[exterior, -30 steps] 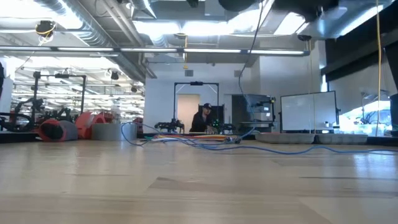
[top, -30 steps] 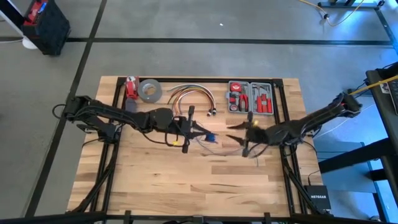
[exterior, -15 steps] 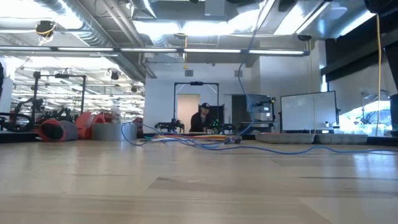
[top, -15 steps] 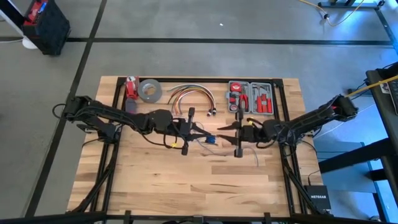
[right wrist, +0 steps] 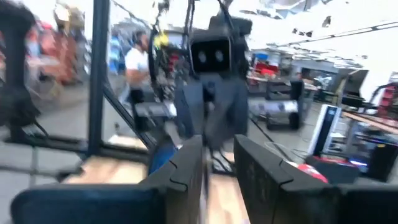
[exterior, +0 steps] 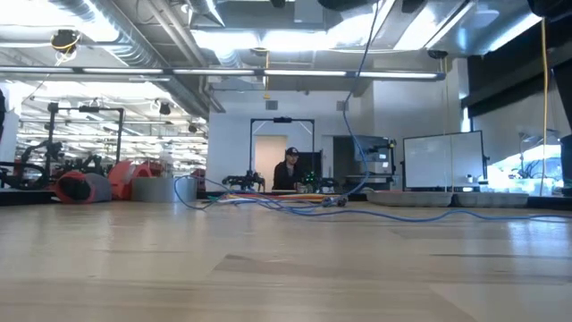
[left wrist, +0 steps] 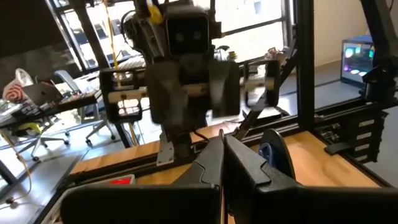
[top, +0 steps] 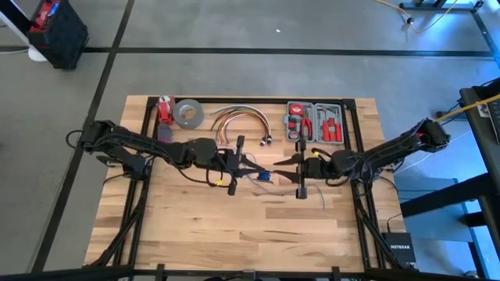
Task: Coil cords
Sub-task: Coil the blue wire on the black spool
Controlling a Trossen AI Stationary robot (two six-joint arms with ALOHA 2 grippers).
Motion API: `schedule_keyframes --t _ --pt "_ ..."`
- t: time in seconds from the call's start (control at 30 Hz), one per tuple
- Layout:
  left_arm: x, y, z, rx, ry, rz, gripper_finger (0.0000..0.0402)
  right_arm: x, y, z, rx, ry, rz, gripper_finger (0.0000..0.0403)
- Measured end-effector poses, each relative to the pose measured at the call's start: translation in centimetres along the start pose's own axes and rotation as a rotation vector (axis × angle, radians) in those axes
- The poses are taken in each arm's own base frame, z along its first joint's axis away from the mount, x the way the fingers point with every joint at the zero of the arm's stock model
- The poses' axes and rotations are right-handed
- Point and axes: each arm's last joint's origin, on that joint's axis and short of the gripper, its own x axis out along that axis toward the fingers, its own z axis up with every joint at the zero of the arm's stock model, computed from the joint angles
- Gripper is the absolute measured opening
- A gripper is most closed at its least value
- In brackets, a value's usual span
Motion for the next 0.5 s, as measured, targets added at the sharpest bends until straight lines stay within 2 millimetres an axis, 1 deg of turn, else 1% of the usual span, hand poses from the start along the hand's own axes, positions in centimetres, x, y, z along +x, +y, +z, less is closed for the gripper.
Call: schedule_keyframes --t 0.1,0.23,0.5 --pt "0.0 0.0 0.0 -0.004 -0.003 0.001 0.0000 0.0 0.0 0.1 0.025 -0.016 0.026 0.0095" --pt "0.0 0.0 0.1 -0.015 -0.014 0.003 0.0000 0.1 0.2 -0.4 0.026 0.032 0.034 0.0095" --pt "0.0 -0.1 0.3 -0.022 -0.024 0.000 0.0000 0.5 0.3 -1.6 -0.005 0.093 -0.033 0.0095"
